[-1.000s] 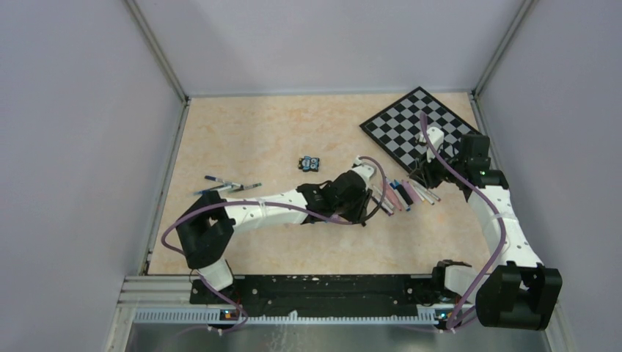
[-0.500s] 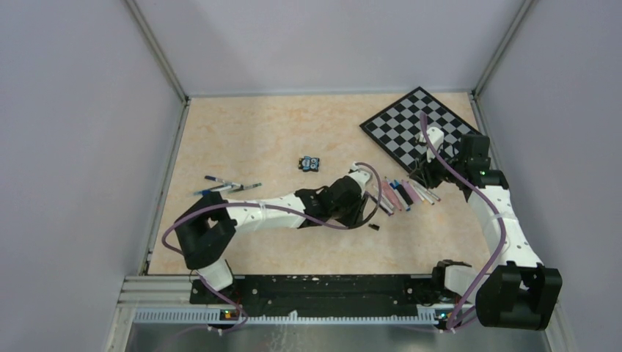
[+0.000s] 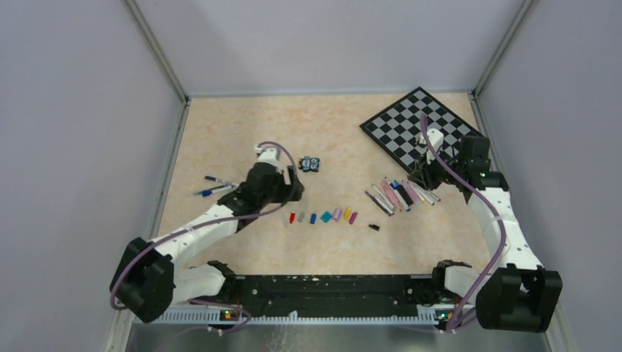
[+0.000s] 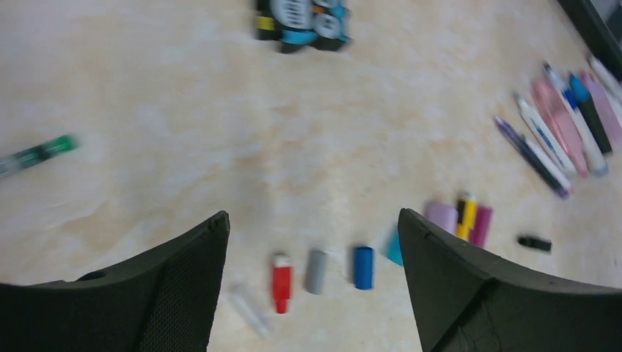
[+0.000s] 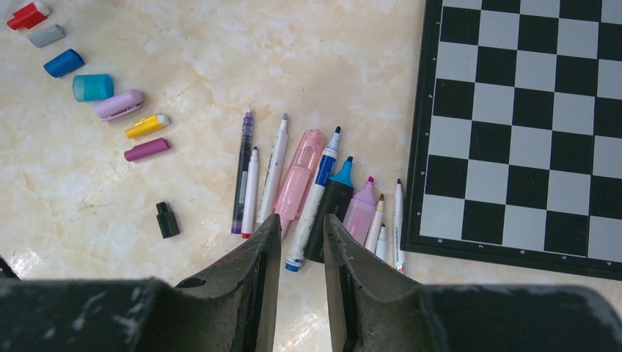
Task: Open the pen caps
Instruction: Pick up the pen from the center of the board.
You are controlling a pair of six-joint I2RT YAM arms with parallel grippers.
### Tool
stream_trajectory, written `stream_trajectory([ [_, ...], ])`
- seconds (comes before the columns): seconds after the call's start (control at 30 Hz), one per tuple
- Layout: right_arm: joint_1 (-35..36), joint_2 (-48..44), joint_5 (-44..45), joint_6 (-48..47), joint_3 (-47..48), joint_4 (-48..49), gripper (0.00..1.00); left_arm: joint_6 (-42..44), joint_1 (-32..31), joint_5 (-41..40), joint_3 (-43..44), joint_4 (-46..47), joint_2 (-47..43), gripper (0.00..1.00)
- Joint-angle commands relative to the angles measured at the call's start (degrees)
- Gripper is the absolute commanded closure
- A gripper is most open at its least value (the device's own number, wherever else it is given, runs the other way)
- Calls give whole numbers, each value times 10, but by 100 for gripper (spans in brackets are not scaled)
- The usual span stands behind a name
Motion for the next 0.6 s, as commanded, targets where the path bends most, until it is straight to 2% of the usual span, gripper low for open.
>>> stream_trajectory([
  [0.0, -3, -16, -22, -1, -1, 13, 73, -46, 109, 5, -50, 21, -75, 8],
  [0.03, -2, -16, -22, -2, 0, 12, 73, -64, 129, -13, -54, 11, -83, 3],
  [0.07, -2, -16, -22, -2, 0, 12, 73, -88, 144, -37, -54, -5, -88, 2],
  [0.23, -2, -16, -24, -3, 0, 11, 73, -192, 208, -87, -4, -106, -56, 3],
  [0.37, -2, -17, -24, -3, 0, 11, 73, -291, 250, -94, 62, -220, 23, 6],
  [0.43, -2, -17, -24, -3, 0, 10, 73, -308, 264, -91, 97, -254, 73, 8],
  [0.57, -2, -18, -24, -4, 0, 10, 73, -338, 284, -99, 149, -292, 137, 19],
])
